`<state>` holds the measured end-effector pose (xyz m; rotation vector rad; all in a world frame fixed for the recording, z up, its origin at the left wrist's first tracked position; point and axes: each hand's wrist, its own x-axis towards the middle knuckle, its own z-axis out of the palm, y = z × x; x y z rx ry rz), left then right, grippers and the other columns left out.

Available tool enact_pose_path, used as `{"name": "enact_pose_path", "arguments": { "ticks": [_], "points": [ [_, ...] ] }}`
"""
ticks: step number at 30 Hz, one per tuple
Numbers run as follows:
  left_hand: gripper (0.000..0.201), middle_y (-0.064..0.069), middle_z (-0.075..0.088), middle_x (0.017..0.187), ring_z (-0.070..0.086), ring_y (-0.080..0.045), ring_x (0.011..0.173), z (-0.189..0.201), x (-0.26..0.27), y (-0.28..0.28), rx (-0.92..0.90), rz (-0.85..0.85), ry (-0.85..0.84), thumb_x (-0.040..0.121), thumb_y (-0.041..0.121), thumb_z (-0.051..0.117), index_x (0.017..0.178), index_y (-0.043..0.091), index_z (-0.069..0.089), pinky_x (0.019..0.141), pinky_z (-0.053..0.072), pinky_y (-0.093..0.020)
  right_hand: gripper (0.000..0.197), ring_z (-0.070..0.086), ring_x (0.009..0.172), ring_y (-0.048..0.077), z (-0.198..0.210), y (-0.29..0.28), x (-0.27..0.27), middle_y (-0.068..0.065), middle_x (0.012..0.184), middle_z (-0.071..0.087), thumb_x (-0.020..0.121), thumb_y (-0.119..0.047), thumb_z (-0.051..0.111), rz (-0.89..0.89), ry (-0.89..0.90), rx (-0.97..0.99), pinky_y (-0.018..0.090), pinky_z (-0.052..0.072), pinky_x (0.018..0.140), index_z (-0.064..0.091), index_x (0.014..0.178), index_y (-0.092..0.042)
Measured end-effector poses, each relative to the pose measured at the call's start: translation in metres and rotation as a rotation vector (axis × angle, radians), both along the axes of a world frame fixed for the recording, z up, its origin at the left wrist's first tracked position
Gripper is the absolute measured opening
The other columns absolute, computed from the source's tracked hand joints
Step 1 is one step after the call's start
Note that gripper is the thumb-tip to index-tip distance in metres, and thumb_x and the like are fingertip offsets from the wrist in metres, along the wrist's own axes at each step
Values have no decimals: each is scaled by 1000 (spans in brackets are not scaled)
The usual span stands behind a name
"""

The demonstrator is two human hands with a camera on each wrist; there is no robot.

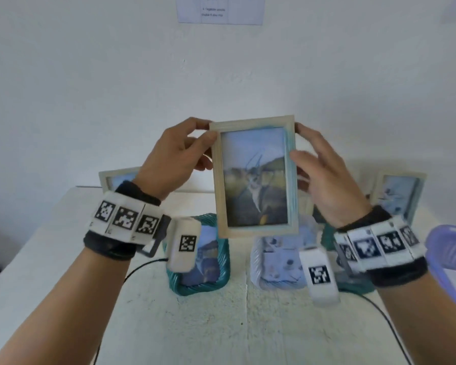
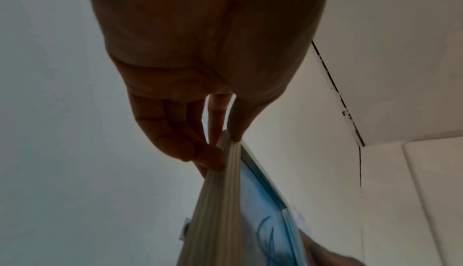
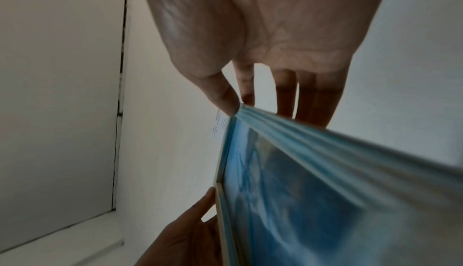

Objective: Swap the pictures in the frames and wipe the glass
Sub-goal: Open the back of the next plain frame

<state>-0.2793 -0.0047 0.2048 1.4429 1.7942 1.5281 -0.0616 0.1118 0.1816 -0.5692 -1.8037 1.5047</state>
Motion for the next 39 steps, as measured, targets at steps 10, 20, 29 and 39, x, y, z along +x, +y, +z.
{"name": "enact_pose_path", "arguments": {
  "ticks": [10,20,29,39],
  "points": [
    [23,-12,70,76,63,-22,63,-122,126,-44,-260,-62,-181,98,25,53,116,15,63,68,55,-44,57,52,126,12,-137,-83,118,-8,141,50,89,-34,56,-64,77,-454,45,44,103,36,142,-42],
    [55,10,69,88,64,0,77,-195,197,-77,-496,73,-86,91,47,57,141,24,47,74,52,-21,42,62,111,30,-192,-118,166,11,119,65,86,-39,56,-247,-23,-617,57,45,98,56,123,-21],
    [137,2,21,160,22,-17,145,-203,255,-77,-583,-34,-121,47,87,68,150,44,-11,115,28,-44,65,60,115,33,-197,-116,173,17,122,65,88,-62,38,-84,-14,-838,55,40,104,57,128,-15],
    [120,14,45,140,47,-1,128,-204,261,-84,-383,-123,-410,53,69,77,150,45,11,99,44,-29,63,57,83,36,-195,-106,175,20,95,67,83,-61,48,-121,-41,-884,45,47,79,61,115,-8]
  ]
}}
